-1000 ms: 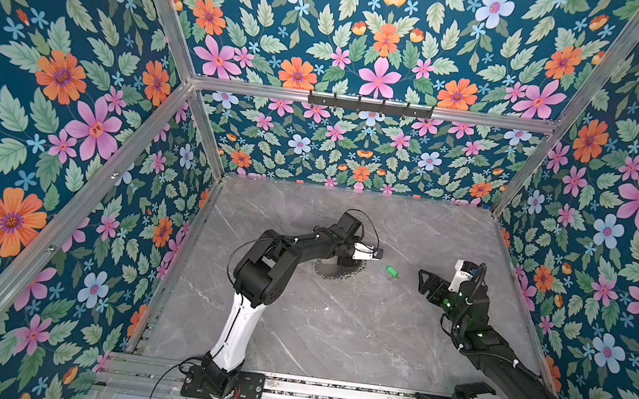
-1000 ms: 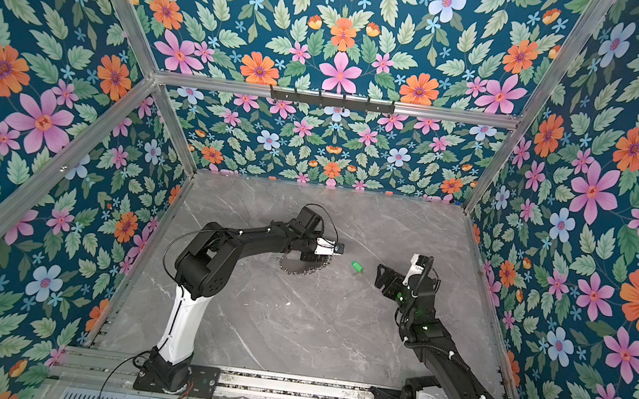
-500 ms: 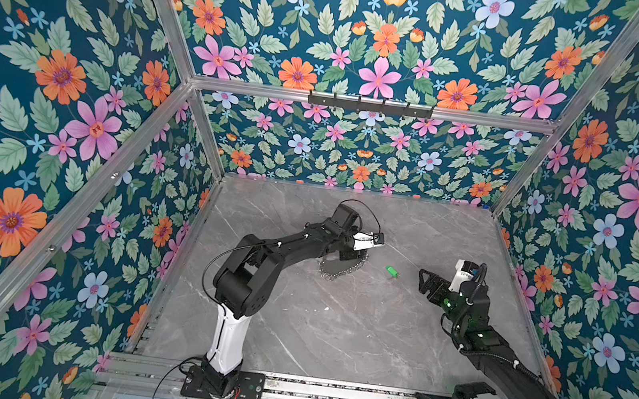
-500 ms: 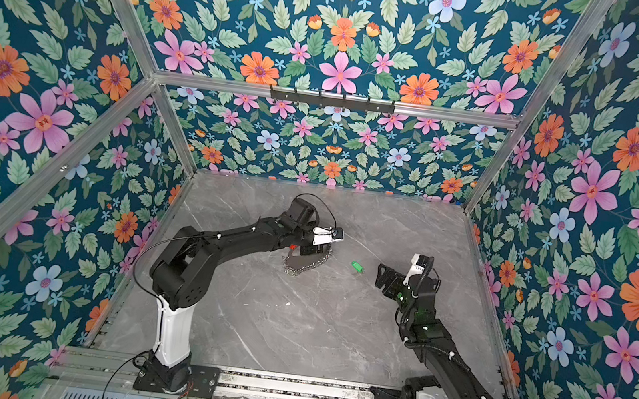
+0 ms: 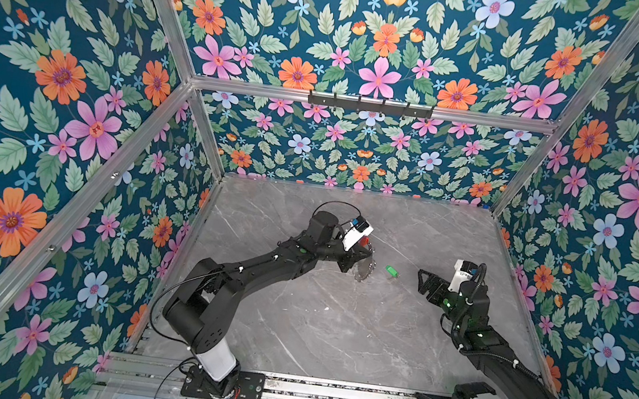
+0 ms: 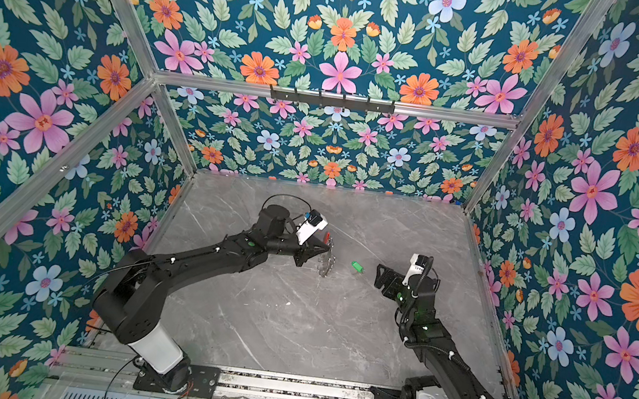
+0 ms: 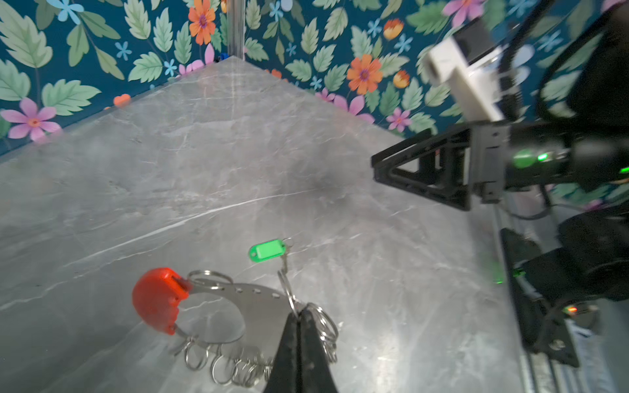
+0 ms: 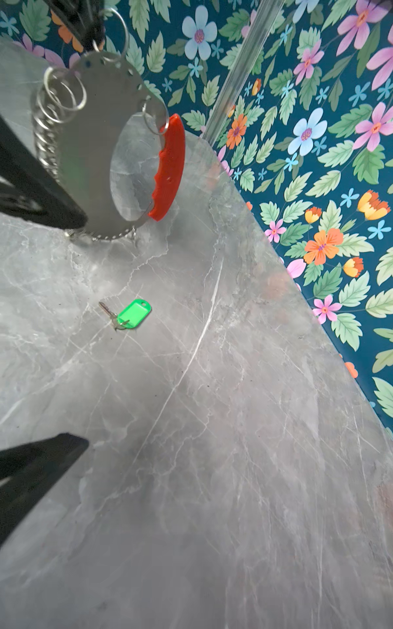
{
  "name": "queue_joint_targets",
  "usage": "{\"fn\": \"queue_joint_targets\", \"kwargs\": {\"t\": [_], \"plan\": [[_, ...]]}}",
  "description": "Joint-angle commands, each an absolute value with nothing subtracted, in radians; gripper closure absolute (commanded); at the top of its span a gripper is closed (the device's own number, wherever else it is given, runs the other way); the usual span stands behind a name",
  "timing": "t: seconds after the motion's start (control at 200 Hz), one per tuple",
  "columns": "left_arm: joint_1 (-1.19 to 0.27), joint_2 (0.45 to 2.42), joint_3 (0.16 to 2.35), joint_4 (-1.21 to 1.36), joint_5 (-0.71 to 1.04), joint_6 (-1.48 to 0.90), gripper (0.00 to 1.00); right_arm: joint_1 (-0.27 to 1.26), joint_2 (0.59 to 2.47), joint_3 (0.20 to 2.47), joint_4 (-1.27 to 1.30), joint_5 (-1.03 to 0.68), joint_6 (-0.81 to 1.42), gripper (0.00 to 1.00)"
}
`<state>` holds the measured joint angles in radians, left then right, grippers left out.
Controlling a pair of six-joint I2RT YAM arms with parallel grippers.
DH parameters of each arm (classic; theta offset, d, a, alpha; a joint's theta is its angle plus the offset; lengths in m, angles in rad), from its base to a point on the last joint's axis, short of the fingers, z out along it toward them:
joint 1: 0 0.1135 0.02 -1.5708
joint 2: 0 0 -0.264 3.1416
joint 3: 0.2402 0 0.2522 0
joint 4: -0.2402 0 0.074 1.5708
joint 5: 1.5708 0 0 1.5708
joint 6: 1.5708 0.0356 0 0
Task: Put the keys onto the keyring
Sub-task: 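Lift the plate upright with the left gripper while the right gripper approaches it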
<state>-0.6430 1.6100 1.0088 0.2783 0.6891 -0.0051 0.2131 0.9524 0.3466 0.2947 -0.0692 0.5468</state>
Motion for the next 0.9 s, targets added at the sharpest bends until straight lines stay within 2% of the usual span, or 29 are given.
{"fn": "queue_joint_targets", "kwargs": {"t": [0.0,0.14,0.325,0.365,0.51,0.58,0.74,0.895], "plan": [[-0.642,1.554,0.974,0.461,0.821,-0.160,1.00,0.213,0.943,0.355,0.311,-0.120,0.543,0.06],[-0.643,1.495,0.974,0.342,0.866,-0.091,1.00,0.213,0.898,0.353,0.286,-0.110,0.543,0.09],[-0.636,1.444,1.036,0.091,0.878,0.116,1.00,0.213,0.779,0.536,-0.071,-0.197,0.521,0.11],[-0.637,1.431,1.037,0.060,0.892,0.179,1.00,0.213,0.769,0.567,-0.113,-0.240,0.510,0.16],[-0.631,1.366,0.985,-0.005,0.885,0.484,1.00,0.213,0.805,0.671,-0.193,-0.459,0.475,0.46],[-0.614,1.355,0.987,-0.046,0.873,0.581,1.00,0.214,0.851,0.711,-0.193,-0.568,0.481,0.53],[-0.551,1.416,1.104,-0.244,0.929,0.683,1.00,0.223,0.965,0.766,-0.096,-0.794,0.501,0.64],[-0.510,1.482,1.172,-0.348,1.032,0.726,1.00,0.311,1.036,0.818,-0.065,-0.764,0.401,0.65]]}}
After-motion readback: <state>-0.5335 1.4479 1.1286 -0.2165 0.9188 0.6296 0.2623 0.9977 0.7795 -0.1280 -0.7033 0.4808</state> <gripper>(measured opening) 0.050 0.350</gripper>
